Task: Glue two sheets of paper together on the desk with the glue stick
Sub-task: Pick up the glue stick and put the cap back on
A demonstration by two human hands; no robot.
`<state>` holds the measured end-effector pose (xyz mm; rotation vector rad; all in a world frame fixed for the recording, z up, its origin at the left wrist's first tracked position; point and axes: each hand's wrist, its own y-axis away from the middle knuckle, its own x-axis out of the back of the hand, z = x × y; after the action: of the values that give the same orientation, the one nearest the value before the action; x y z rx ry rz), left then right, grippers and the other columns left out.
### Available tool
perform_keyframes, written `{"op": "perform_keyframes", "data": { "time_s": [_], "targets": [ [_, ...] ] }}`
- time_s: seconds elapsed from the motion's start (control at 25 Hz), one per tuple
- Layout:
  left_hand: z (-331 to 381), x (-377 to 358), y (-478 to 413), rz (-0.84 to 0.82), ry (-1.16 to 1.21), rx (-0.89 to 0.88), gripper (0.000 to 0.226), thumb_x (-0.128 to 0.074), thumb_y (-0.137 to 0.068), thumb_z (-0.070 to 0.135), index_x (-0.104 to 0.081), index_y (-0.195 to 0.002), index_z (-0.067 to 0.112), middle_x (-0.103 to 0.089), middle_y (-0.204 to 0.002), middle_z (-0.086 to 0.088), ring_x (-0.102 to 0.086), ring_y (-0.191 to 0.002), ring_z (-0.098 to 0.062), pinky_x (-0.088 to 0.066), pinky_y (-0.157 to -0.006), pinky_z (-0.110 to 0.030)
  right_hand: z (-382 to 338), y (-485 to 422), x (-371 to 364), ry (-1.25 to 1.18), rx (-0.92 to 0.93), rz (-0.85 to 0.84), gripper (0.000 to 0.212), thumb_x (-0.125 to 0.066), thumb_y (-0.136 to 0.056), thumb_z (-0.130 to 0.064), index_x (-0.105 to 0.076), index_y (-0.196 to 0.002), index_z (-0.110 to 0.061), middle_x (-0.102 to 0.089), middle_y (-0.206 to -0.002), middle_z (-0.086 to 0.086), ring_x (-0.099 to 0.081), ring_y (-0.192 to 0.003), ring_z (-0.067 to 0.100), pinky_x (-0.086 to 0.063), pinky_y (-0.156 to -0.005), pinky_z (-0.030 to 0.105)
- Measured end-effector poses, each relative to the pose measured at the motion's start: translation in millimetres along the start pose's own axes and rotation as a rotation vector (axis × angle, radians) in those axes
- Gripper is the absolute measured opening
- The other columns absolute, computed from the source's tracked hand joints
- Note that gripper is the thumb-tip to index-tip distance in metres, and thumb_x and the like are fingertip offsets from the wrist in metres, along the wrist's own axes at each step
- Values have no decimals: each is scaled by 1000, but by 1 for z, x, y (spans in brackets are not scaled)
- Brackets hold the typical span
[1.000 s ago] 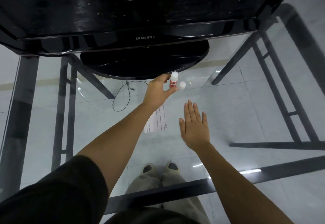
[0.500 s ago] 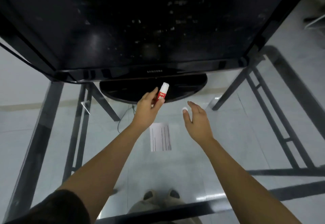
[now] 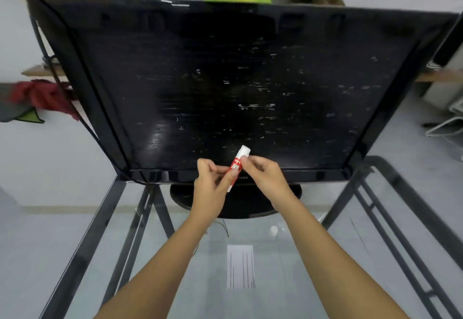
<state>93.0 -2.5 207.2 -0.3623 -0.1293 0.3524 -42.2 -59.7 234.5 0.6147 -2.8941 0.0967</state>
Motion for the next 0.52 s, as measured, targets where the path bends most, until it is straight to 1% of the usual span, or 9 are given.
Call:
{"op": "perform_keyframes", "data": {
  "time_s": [0.12,0.16,0.2,0.24,0.28,0.32,0.36,0.44,0.52],
  "targets": [
    [7,1,1,23,-83,-10,24,-56,-83,43,-38,-88,29,-67,-86,2,-67,-77,-6,-54,-68,-18,-9,-2,-2,-21,24,2,21,-61,-83,-43,-72,-92,-28,-72,-91,-15,-63,-90,-6,-45,-68,7],
    [7,1,3,38,-96,43,24,-50,-83,51,-41,-92,30,-66,-85,4,-66,-75,-5,-52,-65,-16,-10,-1,-3,-30,23,15,22,-61,-84,-44,-72,-91,-27,-72,-91,-14,-63,-90,-5,-44,-70,10],
    [6,0,6,47,-40,168,31,-42,-83,57,-45,-97,29,-67,-82,3,-66,-74,-7,-51,-62,-15,-9,0,-3,-43,25,35,22,-59,-84,-44,-72,-91,-27,-72,-91,-14,-63,-91,-5,-42,-73,13],
    [5,-1,9,46,143,364,41,-37,-84,61,-49,-102,26,-70,-80,-1,-67,-72,-10,-51,-62,-17,-9,2,-2,-55,31,54,22,-58,-85,-45,-71,-91,-28,-72,-92,-13,-63,-91,-4,-41,-74,15],
    [6,-3,13,30,392,560,47,-36,-86,61,-52,-106,21,-71,-75,-5,-68,-68,-14,-53,-60,-22,-8,4,-1,-63,40,64,22,-57,-86,-45,-71,-92,-29,-72,-92,-14,-63,-92,-4,-41,-75,15],
    [7,-2,16,24,593,688,48,-39,-88,57,-55,-108,17,-70,-70,-7,-66,-63,-16,-54,-58,-24,-8,7,-1,-68,48,61,21,-56,-87,-45,-70,-93,-30,-71,-93,-15,-62,-92,-5,-42,-74,14],
    [8,-2,18,16,713,742,45,-46,-89,52,-56,-109,13,-67,-67,-7,-64,-60,-14,-54,-57,-24,-8,9,0,-70,54,53,20,-55,-87,-45,-69,-94,-31,-71,-94,-15,-62,-93,-6,-43,-73,12],
    [9,0,19,-20,754,711,38,-57,-86,40,-58,-108,9,-65,-68,-4,-62,-60,-10,-54,-59,-22,-7,13,0,-72,67,70,20,-54,-88,-45,-68,-92,-31,-71,-95,-12,-62,-93,-4,-44,-74,12],
    [10,0,20,-39,708,580,28,-64,-81,32,-61,-99,10,-67,-79,-5,-64,-70,-11,-54,-66,-21,-6,14,0,-59,75,142,27,-53,-88,-46,-69,-88,-25,-71,-92,-5,-63,-91,1,-44,-77,16]
  ]
}}
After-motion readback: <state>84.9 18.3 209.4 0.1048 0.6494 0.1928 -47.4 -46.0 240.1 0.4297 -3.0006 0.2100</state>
